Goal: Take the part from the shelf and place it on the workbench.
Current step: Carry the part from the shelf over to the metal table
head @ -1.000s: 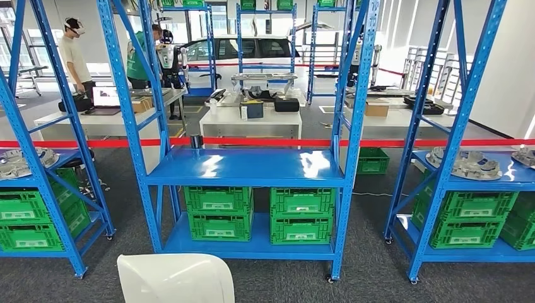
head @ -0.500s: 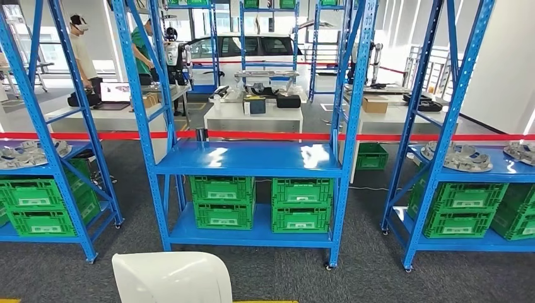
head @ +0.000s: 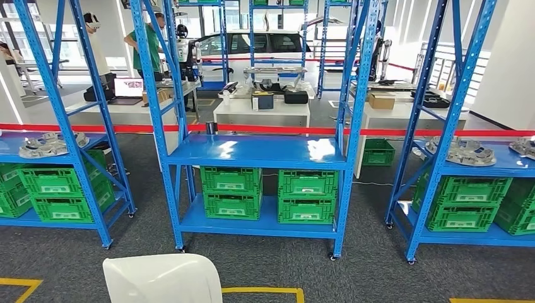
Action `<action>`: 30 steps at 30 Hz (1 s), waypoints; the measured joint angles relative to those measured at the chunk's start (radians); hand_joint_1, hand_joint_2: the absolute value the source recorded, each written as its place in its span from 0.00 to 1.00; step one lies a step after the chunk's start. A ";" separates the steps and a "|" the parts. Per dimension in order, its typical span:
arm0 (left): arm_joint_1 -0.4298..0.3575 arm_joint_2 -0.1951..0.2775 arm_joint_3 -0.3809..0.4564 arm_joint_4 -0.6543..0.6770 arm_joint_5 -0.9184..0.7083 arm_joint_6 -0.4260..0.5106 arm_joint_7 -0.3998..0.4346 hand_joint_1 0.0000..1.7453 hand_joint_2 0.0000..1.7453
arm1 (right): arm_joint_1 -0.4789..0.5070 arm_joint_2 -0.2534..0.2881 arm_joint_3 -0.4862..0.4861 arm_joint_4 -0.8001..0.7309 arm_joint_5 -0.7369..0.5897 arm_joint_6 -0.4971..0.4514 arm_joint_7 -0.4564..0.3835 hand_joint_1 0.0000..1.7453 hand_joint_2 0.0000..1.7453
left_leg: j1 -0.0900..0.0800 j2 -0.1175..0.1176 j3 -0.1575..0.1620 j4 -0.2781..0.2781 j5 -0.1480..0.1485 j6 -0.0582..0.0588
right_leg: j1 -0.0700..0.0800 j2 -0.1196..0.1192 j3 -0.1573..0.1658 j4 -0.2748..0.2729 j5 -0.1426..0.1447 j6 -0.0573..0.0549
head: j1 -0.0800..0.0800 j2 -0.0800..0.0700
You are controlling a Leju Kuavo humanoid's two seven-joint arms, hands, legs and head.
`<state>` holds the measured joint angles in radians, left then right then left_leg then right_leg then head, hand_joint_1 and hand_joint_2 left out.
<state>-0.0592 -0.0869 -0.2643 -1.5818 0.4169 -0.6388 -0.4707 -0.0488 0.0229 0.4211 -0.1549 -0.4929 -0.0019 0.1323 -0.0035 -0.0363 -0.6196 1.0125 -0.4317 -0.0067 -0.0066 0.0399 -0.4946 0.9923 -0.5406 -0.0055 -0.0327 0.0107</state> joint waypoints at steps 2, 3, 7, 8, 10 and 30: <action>0.005 0.001 0.005 -0.001 0.000 0.000 0.000 0.88 1.00 | 0.000 0.001 0.002 0.000 0.001 0.000 0.000 0.00 1.00 | 0.002 0.001 -0.015 0.022 -0.015 -0.011 | -0.004 -0.021 -0.002 -0.006 0.009 -0.010 | 0.000 0.000; 0.007 0.002 0.008 -0.002 0.000 0.000 0.000 0.88 1.00 | -0.001 0.002 0.002 0.000 0.001 0.000 0.000 0.00 1.00 | 0.003 0.007 -0.031 0.059 -0.042 -0.016 | -0.007 -0.031 -0.003 -0.008 0.014 -0.016 | -0.001 0.000; 0.012 0.005 0.015 0.000 0.004 0.000 0.000 0.88 1.00 | -0.001 0.001 0.003 0.000 0.001 0.003 -0.005 0.00 1.00 | 0.011 0.025 -0.102 0.265 -0.141 -0.036 | -0.004 -0.073 -0.016 -0.004 0.021 -0.025 | -0.002 0.000; 0.014 0.006 0.016 0.001 0.007 0.001 -0.001 0.88 1.00 | -0.001 0.001 0.005 0.000 0.002 0.006 -0.010 0.00 1.00 | 0.012 0.028 -0.091 0.260 -0.129 -0.038 | -0.004 -0.084 -0.020 0.000 0.021 -0.024 | -0.002 0.000; 0.018 0.007 0.022 0.002 0.015 0.003 -0.001 0.88 1.00 | -0.002 0.001 0.009 0.000 0.006 0.018 -0.028 0.00 1.00 | 0.013 0.049 -0.022 0.154 -0.078 -0.037 | -0.004 -0.103 -0.024 0.007 0.019 -0.021 | -0.002 0.000; 0.076 0.003 0.102 -0.005 0.035 0.026 -0.012 0.88 1.00 | 0.003 -0.005 0.091 0.000 0.104 0.003 -0.118 0.00 1.00 | 0.007 -0.082 0.011 0.018 -0.022 -0.004 | -0.005 0.026 -0.042 0.034 0.010 0.006 | 0.002 0.000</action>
<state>0.0166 -0.0834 -0.1624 -1.5869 0.4518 -0.6127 -0.4826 -0.0461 0.0175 0.5123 -0.1553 -0.3888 0.0011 0.0148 0.0033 -0.1182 -0.6087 1.0302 -0.4541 -0.0111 -0.0117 0.0661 -0.5361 1.0260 -0.5303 0.0004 -0.0303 0.0108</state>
